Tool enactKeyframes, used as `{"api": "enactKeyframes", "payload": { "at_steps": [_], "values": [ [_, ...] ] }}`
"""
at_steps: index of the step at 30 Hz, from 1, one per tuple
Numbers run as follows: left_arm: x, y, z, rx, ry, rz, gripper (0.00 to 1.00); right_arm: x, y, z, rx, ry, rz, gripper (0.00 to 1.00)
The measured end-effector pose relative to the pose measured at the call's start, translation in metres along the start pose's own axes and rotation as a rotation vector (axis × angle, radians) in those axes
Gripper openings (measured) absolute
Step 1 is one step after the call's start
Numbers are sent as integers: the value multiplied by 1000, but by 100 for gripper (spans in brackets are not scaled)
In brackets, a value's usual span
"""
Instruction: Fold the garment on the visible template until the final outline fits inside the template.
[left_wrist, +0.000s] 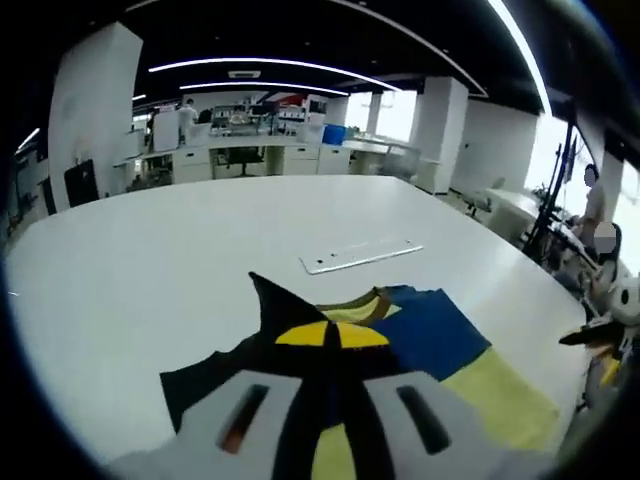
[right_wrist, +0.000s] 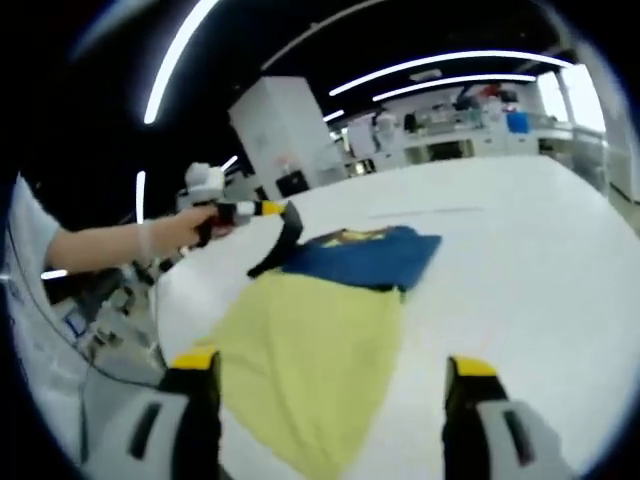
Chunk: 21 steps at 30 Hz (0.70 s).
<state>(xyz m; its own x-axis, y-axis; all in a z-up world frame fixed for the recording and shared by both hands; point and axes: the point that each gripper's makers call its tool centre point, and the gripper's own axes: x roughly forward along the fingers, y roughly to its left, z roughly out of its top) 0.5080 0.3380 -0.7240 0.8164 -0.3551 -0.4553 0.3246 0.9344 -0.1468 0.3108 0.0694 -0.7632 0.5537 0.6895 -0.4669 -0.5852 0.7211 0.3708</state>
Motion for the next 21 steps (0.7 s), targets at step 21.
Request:
{"api": "enactKeyframes", "payload": {
  "at_steps": [21],
  "values": [
    [73,-135,-13,-46,29,-197,0,-4,-27,-23,61,11,-3,93]
  ]
}}
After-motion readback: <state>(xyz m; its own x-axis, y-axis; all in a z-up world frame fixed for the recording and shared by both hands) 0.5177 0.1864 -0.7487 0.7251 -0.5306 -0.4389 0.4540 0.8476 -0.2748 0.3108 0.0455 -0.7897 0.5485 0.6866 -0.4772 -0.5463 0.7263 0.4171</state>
